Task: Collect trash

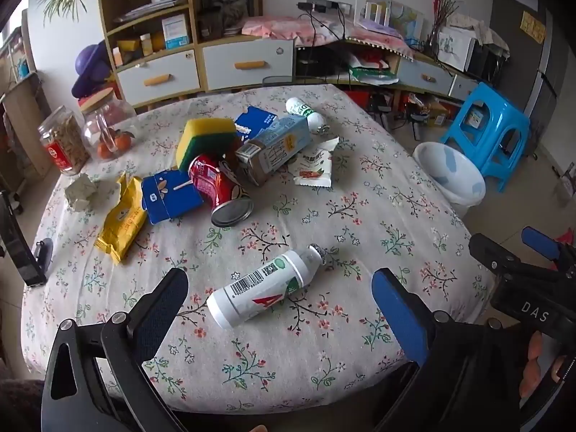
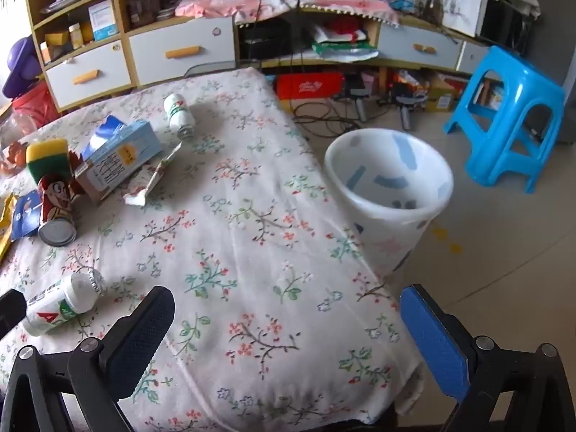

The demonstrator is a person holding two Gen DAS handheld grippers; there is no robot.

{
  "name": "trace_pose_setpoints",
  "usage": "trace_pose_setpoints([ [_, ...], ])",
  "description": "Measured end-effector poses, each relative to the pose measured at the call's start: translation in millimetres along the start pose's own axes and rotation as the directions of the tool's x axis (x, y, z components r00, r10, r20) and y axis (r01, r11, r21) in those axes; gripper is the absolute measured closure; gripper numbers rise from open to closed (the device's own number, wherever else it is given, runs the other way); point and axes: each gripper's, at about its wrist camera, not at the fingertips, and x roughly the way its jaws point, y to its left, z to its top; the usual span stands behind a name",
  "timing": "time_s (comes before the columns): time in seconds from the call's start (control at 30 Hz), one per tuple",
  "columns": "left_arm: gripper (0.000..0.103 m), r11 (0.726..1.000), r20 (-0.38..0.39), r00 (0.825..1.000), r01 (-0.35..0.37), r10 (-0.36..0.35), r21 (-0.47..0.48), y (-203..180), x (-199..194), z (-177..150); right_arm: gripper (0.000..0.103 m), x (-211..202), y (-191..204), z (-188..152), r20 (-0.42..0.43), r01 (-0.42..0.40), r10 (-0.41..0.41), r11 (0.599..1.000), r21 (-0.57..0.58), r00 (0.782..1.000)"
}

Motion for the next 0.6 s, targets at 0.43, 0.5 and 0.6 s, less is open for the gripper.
trace_pose_setpoints([
  [0.43,0.000,1.000,-0.010,1.000,0.006,-0.006,-0.016,6,7,-7,0.000,8,7,-1,-0.018,-0.028,0.028,1.000,-0.006,0.999],
  [0.5,0.000,1.000,-0.006,1.000,0.005,-0.005,-0.020,8,6,-7,0.000,6,8,0,-0.012,-0.025,0.025,1.000,-0.002,1.000],
  [0.6,0.000,1.000,-0.007,1.000,0.002,-0.002,-0.023,9,6,-7,0.000,4,8,1,-0.004,-0.013,0.013,1.000,0.000,1.000],
])
